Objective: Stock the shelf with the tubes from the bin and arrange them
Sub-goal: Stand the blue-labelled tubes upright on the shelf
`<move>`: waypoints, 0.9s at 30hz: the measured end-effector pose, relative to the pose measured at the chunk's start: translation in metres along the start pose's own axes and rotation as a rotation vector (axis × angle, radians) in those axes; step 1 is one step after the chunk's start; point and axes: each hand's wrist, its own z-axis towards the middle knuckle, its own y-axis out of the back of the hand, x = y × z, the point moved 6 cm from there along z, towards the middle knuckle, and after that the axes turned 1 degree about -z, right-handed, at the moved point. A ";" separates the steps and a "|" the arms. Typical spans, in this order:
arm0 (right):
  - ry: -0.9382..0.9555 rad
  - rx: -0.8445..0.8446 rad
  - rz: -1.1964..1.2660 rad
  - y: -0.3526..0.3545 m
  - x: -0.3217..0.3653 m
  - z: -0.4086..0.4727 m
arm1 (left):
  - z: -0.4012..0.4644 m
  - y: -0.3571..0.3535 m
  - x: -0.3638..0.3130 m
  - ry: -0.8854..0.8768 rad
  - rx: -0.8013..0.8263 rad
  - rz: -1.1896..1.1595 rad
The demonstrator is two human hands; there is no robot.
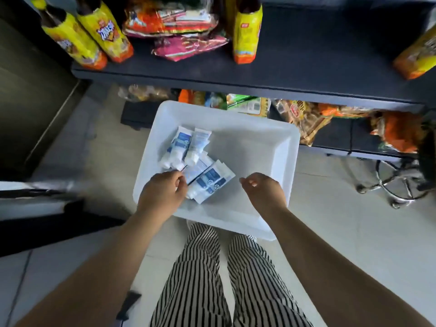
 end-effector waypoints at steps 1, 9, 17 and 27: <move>-0.034 0.037 0.015 -0.014 -0.003 0.008 | 0.003 -0.011 0.012 0.052 0.024 -0.018; -0.424 0.272 0.294 -0.139 -0.016 0.071 | 0.036 -0.076 0.067 0.225 0.065 -0.187; -0.783 0.216 0.880 -0.194 -0.026 0.086 | 0.070 -0.133 0.098 0.343 0.289 -0.262; -0.742 -0.008 0.900 -0.196 -0.028 0.101 | 0.076 -0.157 0.094 0.375 0.459 -0.293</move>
